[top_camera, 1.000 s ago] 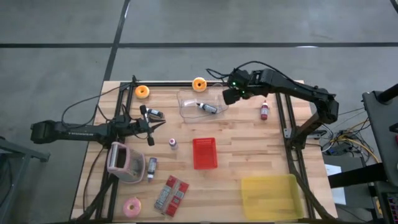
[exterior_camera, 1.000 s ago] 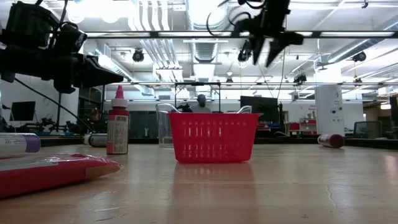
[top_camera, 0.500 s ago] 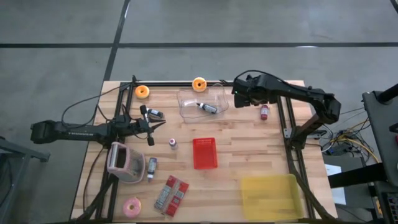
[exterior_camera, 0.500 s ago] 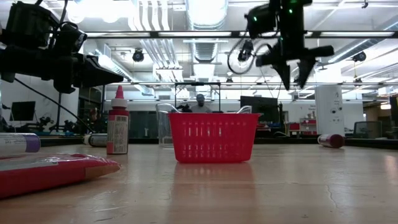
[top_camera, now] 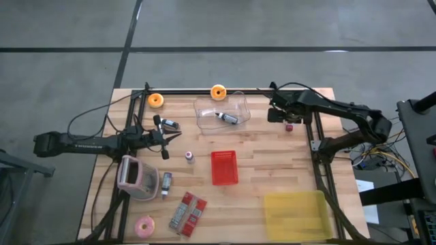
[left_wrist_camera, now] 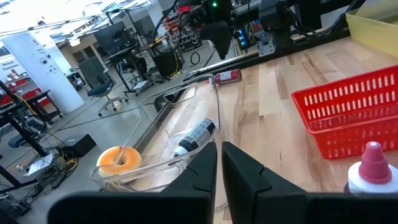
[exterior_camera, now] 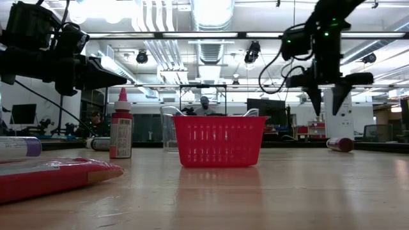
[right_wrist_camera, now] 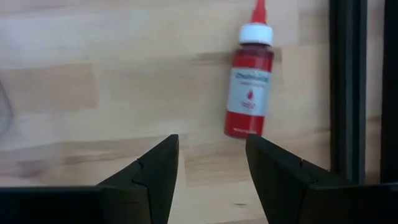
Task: Pick & Place Food Item
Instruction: Put the red food coloring bottle into the transparent bin
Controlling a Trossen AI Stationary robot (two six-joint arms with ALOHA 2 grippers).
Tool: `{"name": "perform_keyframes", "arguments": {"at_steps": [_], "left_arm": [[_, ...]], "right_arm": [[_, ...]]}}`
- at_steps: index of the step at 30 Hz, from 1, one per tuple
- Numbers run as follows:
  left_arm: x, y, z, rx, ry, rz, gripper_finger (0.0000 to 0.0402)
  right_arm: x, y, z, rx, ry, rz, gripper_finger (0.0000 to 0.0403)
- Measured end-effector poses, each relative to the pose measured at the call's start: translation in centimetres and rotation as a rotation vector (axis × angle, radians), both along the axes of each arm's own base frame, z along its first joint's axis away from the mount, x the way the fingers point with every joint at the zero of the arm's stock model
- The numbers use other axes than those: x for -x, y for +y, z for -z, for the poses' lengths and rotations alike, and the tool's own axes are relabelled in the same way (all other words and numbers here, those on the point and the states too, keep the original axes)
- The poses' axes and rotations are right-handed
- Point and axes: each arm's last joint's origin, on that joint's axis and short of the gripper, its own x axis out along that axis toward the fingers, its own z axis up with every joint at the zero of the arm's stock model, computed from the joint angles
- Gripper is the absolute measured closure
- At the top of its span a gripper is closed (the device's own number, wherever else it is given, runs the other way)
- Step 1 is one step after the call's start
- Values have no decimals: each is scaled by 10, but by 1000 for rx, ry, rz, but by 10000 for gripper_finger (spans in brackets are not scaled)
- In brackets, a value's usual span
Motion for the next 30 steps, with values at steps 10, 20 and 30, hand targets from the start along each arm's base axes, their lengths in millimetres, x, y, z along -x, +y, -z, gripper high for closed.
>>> {"name": "perform_keyframes", "arguments": {"at_steps": [10,20,30], "left_arm": [[0,0,0,0,0,0,374],[0,0,0,0,0,0,374],[0,0,0,0,0,0,374]], "right_arm": [[24,7,21,17,2,77,218],[27,-9,35,32,-16,75,218],[27,-19,51,-4,36,79,218]]}}
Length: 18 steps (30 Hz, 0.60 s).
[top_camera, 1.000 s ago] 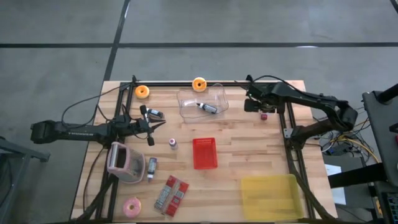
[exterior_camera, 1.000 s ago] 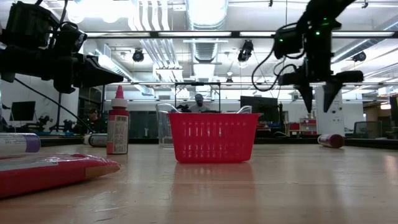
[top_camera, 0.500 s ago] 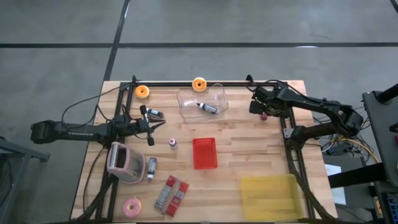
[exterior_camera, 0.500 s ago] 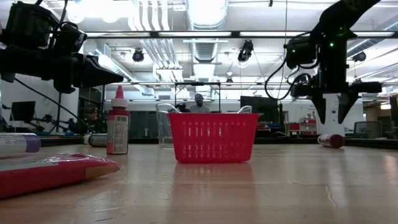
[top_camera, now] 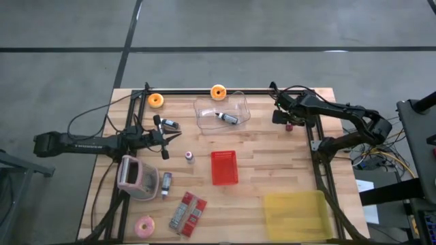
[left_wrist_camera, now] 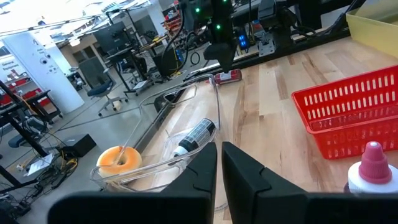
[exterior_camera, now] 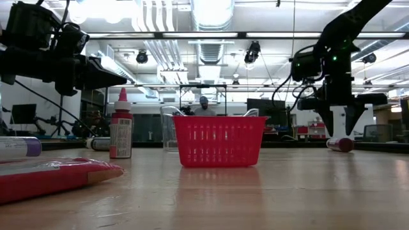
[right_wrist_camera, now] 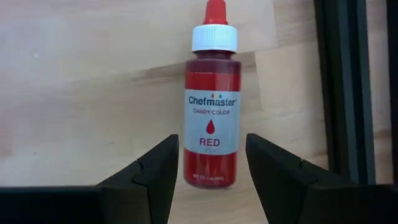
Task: Pick & Place Food Item
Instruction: Put the red food coloring bottle into the transparent bin
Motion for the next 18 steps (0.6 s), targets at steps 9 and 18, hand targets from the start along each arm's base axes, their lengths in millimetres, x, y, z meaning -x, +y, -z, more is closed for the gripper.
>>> {"name": "perform_keyframes", "arguments": {"at_steps": [9,18], "left_arm": [[0,0,0,0,0,0,374],[0,0,0,0,0,0,374]], "right_arm": [[-4,-10,19,-33,40,-3,218],[-5,-15,31,-62,70,11,218]]}}
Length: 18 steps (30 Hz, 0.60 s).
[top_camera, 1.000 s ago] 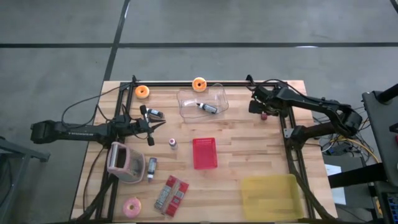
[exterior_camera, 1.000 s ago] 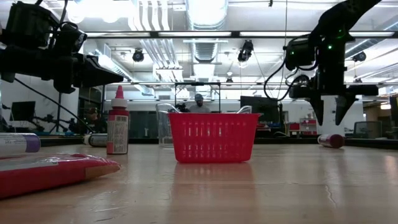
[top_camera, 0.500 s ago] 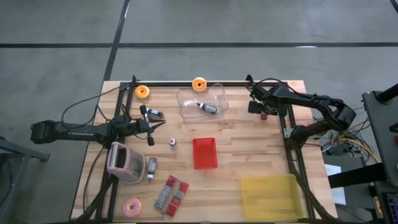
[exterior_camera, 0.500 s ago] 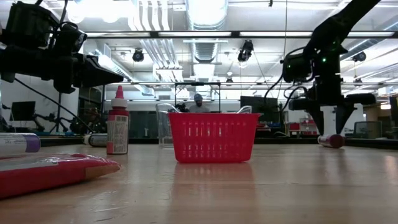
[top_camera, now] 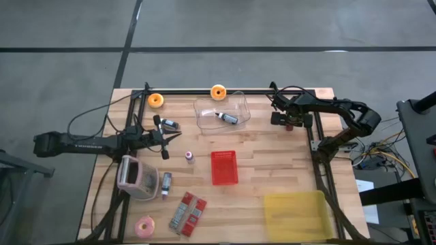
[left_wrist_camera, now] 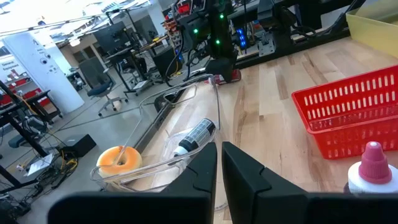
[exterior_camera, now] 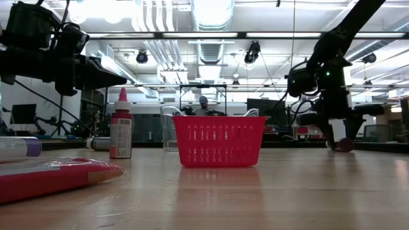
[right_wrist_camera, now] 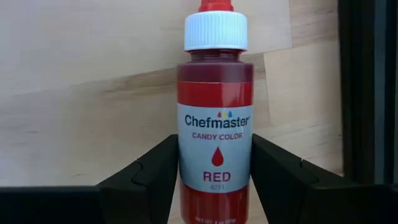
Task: Pick & Place Food Item
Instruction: Put the red food coloring bottle into the transparent bin
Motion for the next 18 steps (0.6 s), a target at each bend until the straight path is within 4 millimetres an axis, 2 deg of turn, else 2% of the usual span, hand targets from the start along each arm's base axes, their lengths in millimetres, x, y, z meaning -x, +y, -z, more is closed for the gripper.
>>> {"name": "perform_keyframes", "arguments": {"at_steps": [18], "left_arm": [[0,0,0,0,0,0,374]], "right_arm": [[-1,-1,3,4,-4,-1,218]]}}
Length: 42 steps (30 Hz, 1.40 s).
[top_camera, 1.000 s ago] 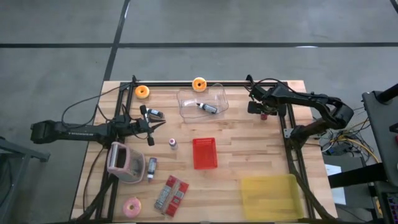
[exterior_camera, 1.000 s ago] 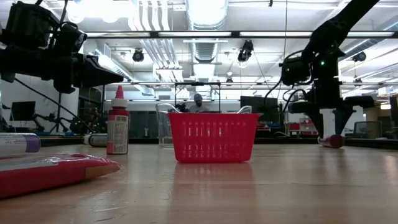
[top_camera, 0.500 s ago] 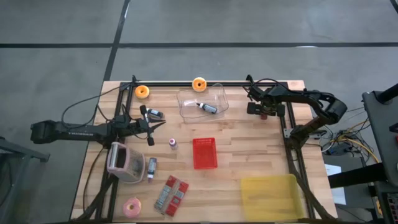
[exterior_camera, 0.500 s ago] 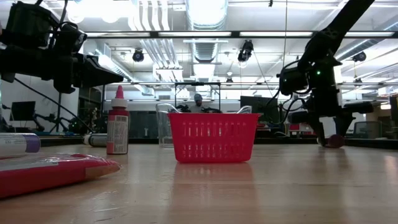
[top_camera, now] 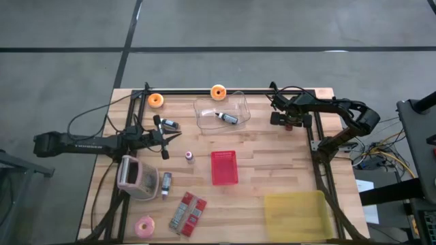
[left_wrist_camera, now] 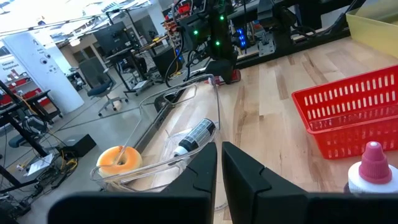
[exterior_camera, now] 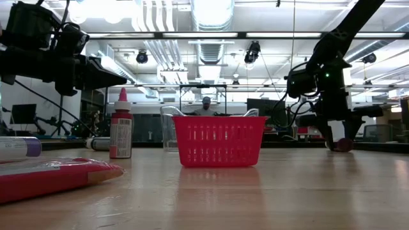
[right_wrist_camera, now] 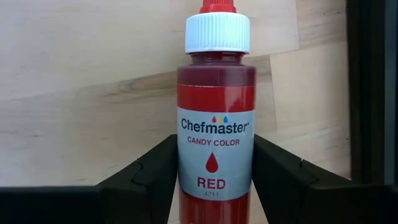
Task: Pick & Place Food Item
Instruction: Put the red food coloring bottle into the transparent bin
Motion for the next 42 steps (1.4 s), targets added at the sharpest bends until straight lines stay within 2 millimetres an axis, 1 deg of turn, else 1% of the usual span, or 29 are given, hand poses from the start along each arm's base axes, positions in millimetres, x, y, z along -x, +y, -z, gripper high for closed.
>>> {"name": "perform_keyframes", "arguments": {"at_steps": [11,30,42], "left_arm": [[0,0,0,0,0,0,374],[0,0,0,0,0,0,374],[0,0,0,0,0,0,374]], "right_arm": [[0,0,0,0,0,3,253],[0,0,-1,1,-5,4,254],[-2,-1,-17,35,-74,-2,255]]}}
